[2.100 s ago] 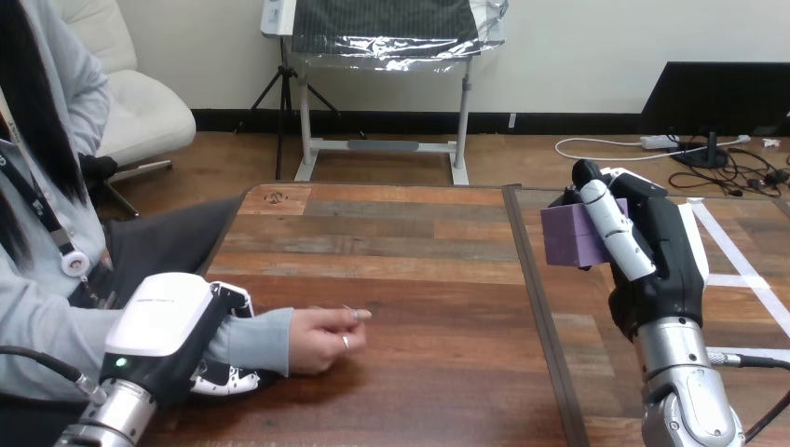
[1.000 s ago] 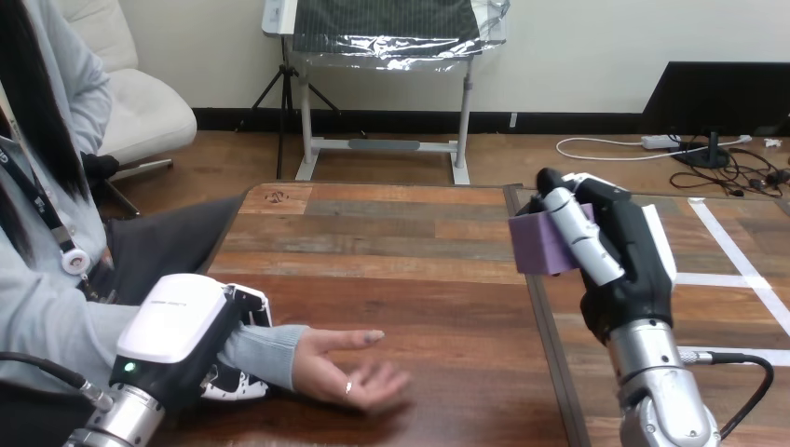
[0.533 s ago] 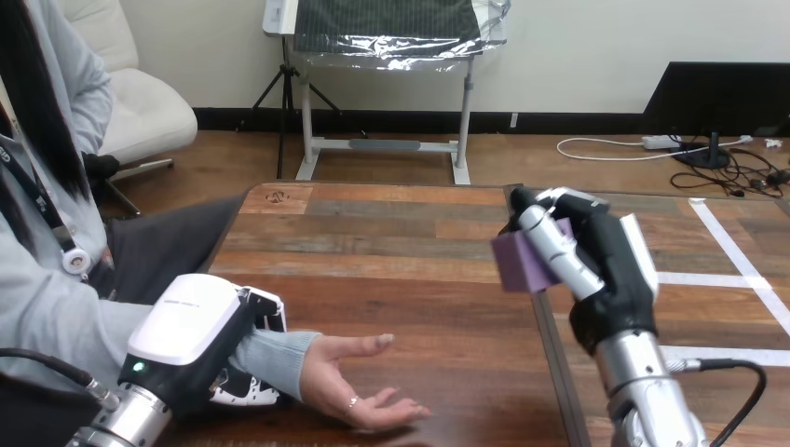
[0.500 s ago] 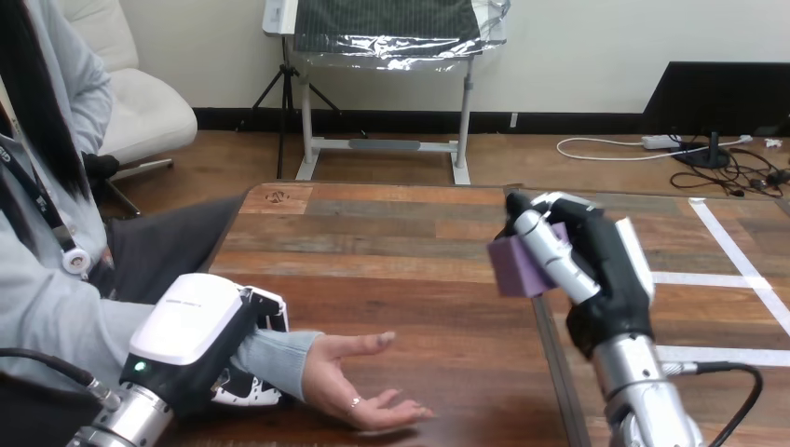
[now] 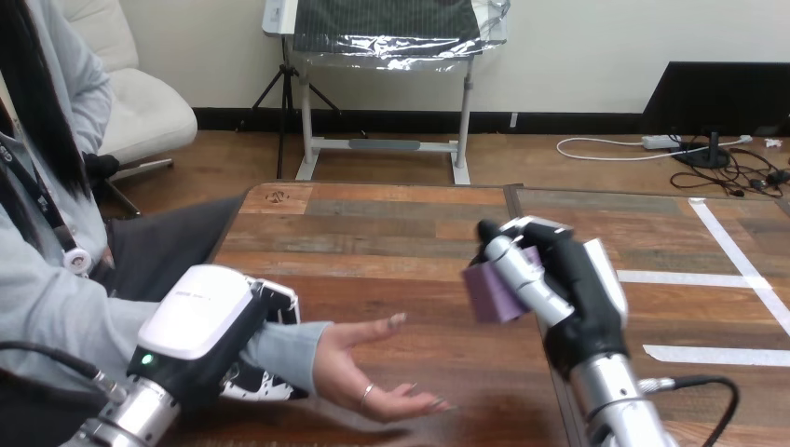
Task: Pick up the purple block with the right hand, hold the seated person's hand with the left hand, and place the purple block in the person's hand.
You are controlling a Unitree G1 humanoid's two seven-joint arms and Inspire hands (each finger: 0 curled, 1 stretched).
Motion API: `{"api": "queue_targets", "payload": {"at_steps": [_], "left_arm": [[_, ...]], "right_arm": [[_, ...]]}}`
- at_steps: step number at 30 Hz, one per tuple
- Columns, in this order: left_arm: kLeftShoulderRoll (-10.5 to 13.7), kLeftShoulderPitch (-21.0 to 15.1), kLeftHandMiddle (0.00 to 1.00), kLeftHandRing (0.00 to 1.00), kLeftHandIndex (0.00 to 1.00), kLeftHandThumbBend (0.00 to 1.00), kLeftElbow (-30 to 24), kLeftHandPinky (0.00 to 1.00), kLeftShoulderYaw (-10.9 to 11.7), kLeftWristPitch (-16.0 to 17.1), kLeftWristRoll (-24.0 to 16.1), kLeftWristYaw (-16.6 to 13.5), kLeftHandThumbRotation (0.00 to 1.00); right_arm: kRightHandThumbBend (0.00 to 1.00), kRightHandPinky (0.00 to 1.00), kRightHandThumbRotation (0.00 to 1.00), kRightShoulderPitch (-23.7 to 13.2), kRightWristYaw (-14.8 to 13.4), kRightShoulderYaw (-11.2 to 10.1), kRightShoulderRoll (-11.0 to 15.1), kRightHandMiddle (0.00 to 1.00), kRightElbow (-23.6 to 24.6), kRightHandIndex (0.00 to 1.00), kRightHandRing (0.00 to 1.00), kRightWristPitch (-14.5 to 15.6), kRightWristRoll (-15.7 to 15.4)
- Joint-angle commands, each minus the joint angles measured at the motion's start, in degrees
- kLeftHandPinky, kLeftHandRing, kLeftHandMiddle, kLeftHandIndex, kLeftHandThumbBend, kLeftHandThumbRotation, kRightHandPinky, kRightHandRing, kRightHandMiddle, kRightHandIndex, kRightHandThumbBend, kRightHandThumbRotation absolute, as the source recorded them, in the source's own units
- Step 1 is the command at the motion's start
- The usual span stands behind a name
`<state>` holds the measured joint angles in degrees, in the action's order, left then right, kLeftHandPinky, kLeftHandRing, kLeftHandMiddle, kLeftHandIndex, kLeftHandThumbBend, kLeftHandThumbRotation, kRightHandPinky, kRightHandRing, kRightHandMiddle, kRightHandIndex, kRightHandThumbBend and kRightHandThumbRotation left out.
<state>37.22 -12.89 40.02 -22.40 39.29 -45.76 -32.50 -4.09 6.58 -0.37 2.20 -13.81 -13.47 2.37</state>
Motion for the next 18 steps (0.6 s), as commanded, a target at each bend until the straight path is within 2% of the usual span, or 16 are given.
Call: {"api": "queue_targets", "payload": {"at_steps": [1,18], "left_arm": [[0.48,-3.43,0.3,0.26,0.32,0.82,-8.68,0.23,3.7,0.33,2.45,0.95,0.17],[-1.4,-4.53,0.29,0.25,0.31,0.83,-13.64,0.23,5.64,-1.37,3.29,5.6,0.21]], "right_arm": [[0.28,0.01,0.36,-2.01,-0.34,1.6,-1.42,0.1,2.45,0.16,0.06,-1.61,-0.74],[0.25,0.01,0.37,1.11,-0.09,5.84,-2.69,0.09,6.73,0.14,0.05,0.82,-3.35]]}}
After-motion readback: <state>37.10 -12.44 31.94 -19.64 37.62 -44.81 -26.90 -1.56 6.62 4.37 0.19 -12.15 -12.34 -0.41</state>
